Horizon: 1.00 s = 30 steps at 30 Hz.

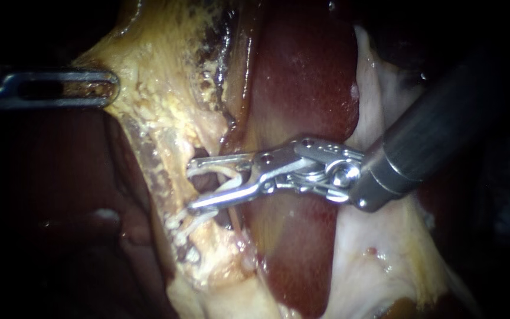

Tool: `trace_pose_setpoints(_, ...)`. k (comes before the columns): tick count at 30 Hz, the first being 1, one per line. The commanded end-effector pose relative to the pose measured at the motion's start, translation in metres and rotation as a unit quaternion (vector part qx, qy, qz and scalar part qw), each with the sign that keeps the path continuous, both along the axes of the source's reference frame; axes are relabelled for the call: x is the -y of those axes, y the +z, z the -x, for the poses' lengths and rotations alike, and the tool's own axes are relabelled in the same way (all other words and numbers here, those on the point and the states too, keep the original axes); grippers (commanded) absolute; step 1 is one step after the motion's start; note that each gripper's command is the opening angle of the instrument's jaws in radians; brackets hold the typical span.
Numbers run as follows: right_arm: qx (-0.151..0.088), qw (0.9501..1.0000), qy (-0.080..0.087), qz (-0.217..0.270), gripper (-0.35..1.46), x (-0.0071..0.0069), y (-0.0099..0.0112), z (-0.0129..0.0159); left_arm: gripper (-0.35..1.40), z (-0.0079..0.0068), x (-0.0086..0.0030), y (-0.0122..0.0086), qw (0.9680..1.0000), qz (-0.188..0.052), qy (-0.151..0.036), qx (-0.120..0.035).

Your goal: Clipping third clip left tube

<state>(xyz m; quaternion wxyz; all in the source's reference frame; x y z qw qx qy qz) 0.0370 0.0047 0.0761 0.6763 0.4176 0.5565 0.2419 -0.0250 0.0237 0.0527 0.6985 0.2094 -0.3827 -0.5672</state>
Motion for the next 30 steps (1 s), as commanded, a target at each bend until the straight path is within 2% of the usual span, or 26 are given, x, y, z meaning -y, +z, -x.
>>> trace_pose_setpoints(1, -0.006, 1.0000, -0.001, -0.001, 0.55, 0.0001, -0.0001, -0.0001, -0.35, 0.0000, 0.0000, 0.0000, 1.0000, 0.000, 0.000, 0.000)
trace_pose_setpoints(8, -0.049, 0.9987, -0.012, -0.010, 0.54, 0.0005, -0.0008, -0.0005, -0.35, 0.0000, 0.0000, 0.0001, 1.0000, 0.000, 0.000, 0.000)
trace_pose_setpoints(14, -0.075, 0.9967, -0.018, -0.023, 0.52, 0.0007, -0.0015, -0.0016, -0.35, 0.0000, 0.0000, 0.0001, 1.0000, 0.000, 0.000, 0.000)
trace_pose_setpoints(16, -0.077, 0.9966, -0.020, -0.023, 0.52, 0.0007, -0.0013, -0.0022, -0.35, 0.0000, 0.0000, 0.0001, 1.0000, 0.000, 0.000, 0.000)
trace_pose_setpoints(21, -0.066, 0.9971, -0.013, -0.036, 0.51, 0.0009, -0.0003, -0.0032, -0.35, 0.0001, 0.0000, 0.0001, 1.0000, 0.000, 0.000, 0.000)
trace_pose_setpoints(26, -0.002, 0.9997, -0.021, -0.015, 0.51, 0.0010, 0.0007, -0.0019, -0.35, 0.0001, 0.0000, 0.0000, 1.0000, 0.000, 0.000, 0.000)
trace_pose_setpoints(30, 0.022, 0.9994, -0.026, -0.012, 0.51, 0.0009, 0.0011, -0.0007, -0.35, 0.0000, 0.0000, -0.0002, 1.0000, -0.001, 0.000, 0.000)
